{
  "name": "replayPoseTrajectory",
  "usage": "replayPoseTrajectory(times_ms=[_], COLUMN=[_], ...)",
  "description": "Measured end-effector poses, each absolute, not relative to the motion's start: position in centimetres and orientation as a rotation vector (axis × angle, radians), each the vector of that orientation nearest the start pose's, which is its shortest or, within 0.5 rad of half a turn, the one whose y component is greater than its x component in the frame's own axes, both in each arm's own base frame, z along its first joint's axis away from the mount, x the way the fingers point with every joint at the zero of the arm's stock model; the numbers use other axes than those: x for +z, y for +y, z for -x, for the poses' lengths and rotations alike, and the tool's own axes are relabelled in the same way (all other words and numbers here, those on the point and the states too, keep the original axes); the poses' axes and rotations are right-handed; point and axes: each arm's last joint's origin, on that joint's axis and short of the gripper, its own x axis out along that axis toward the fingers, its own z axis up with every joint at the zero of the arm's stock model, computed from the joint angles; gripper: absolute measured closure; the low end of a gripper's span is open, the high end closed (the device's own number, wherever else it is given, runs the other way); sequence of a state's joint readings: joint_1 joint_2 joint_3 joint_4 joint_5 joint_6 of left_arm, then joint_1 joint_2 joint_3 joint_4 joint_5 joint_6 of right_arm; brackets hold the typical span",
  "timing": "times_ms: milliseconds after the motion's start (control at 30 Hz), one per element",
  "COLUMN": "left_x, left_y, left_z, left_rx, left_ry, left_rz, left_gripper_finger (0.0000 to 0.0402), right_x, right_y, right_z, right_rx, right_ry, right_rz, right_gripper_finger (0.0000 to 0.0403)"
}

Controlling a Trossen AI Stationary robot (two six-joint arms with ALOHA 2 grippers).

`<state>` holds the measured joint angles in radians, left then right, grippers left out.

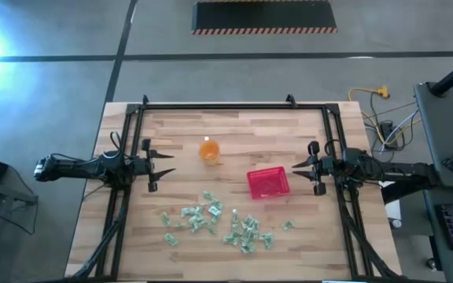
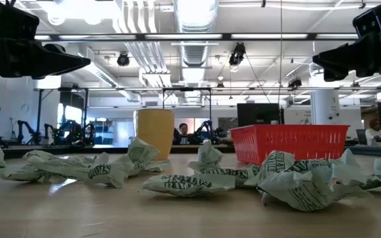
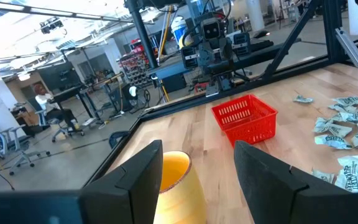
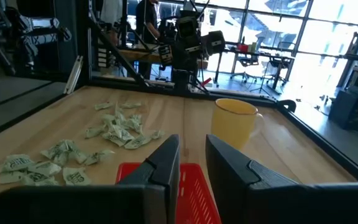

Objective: Pick and place Stevia / Truvia into bins

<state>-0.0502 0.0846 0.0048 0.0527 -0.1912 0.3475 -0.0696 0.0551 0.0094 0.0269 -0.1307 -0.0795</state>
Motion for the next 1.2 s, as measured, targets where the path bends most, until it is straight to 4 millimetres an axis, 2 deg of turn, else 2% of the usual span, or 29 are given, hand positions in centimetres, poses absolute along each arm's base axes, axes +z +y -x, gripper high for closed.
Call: replayPoseTrajectory(times_ms=[300, 533, 767, 867, 967, 1200], left_x=[16.3, 16.4, 16.5, 16.6, 17.2, 18.5], left_y=[0.0, 0.0, 0.0, 0.0, 0.0, -0.1], left_z=[-10.2, -10.2, -10.2, -10.2, -10.2, -10.1], left_rx=[0.135, 0.135, 0.138, 0.139, 0.149, 0.119], left_ry=[0.051, 0.050, 0.033, 0.029, -0.037, -0.183], left_rz=[-0.350, -0.350, -0.348, -0.348, -0.338, -0.139], left_gripper_finger=[0.0219, 0.0219, 0.0219, 0.0219, 0.0219, 0.0219], right_x=[16.6, 17.6, 18.2, 19.0, 19.6, 19.6], right_y=[-0.3, -0.3, -0.3, -0.3, -0.2, -0.2], right_z=[-10.0, -10.0, -9.9, -9.8, -9.6, -9.6], right_rx=[0.061, 0.070, 0.069, 0.081, 0.103, 0.091], right_ry=[0.009, -0.090, -0.148, -0.229, -0.295, -0.307], right_rz=[0.074, -0.175, -0.094, -0.154, -0.142, -0.011], right_gripper_finger=[0.0335, 0.0335, 0.0335, 0.0335, 0.0335, 0.0335])
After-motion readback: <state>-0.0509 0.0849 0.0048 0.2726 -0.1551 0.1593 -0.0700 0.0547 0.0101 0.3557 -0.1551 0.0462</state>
